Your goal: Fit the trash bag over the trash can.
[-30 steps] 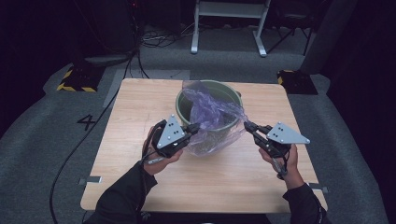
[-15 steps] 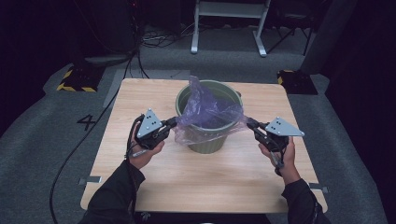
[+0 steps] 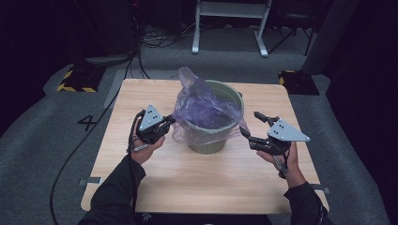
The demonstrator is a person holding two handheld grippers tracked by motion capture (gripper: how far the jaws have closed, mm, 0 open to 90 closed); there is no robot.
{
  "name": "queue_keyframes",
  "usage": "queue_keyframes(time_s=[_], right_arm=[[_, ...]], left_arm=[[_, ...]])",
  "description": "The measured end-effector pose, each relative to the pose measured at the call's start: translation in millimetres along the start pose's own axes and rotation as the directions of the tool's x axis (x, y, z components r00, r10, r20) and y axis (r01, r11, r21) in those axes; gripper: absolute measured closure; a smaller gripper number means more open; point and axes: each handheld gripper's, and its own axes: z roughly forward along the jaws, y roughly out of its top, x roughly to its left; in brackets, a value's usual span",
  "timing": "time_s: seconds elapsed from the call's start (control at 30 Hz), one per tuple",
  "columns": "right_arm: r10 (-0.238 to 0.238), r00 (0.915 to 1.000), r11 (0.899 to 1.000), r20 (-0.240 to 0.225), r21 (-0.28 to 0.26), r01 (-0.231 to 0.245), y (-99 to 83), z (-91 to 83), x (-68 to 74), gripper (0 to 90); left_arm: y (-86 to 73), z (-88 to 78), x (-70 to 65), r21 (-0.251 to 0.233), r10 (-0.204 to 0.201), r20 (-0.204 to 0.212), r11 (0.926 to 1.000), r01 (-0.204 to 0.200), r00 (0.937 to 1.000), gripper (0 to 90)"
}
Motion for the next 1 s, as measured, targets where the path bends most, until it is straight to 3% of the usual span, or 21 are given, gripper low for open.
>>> queue_keyframes(time_s=[0.17, 0.3, 0.37, 0.5, 0.8, 1.0], right_arm=[[0.002, 1.0000, 0.999, -0.004, -0.032, -0.002, 14.5, 1.5, 2.7, 35.7], [-0.052, 0.9986, 0.998, 0.015, 0.020, 0.051, 21.6, 14.6, 1.8, 59.9], [-0.048, 0.9987, 0.998, 0.020, 0.049, 0.047, 21.3, 22.3, -2.2, 73.4], [-0.047, 0.9976, 0.996, 0.050, 0.084, 0.043, 17.7, 31.9, -10.3, 83.5], [0.042, 0.9923, 0.993, 0.117, 0.102, -0.054, 8.0, 44.6, -34.4, 87.4], [0.095, 0.9830, 0.987, 0.157, 0.117, -0.114, -4.9, 46.8, -43.9, 86.9]], left_arm=[[-0.8, 2.4, 3.1, 0.006, 0.000, -0.010, 1.0000, 0.000, 0.9999, 89.4], [-0.8, 5.6, 8.4, 0.013, 0.009, -0.018, 0.9999, -0.009, 0.9998, 89.4], [-0.4, 6.8, 10.9, 0.016, 0.007, -0.016, 0.9998, -0.007, 0.9998, 89.4], [1.4, 12.0, 17.7, 0.009, -0.014, -0.010, 0.9999, 0.014, 0.9999, 89.5], [3.7, 28.3, 27.2, 0.029, -0.034, -0.006, 0.9990, 0.034, 0.9994, 89.6], [2.1, 38.8, 30.4, 0.053, -0.047, -0.007, 0.9974, 0.048, 0.9989, 89.6]])
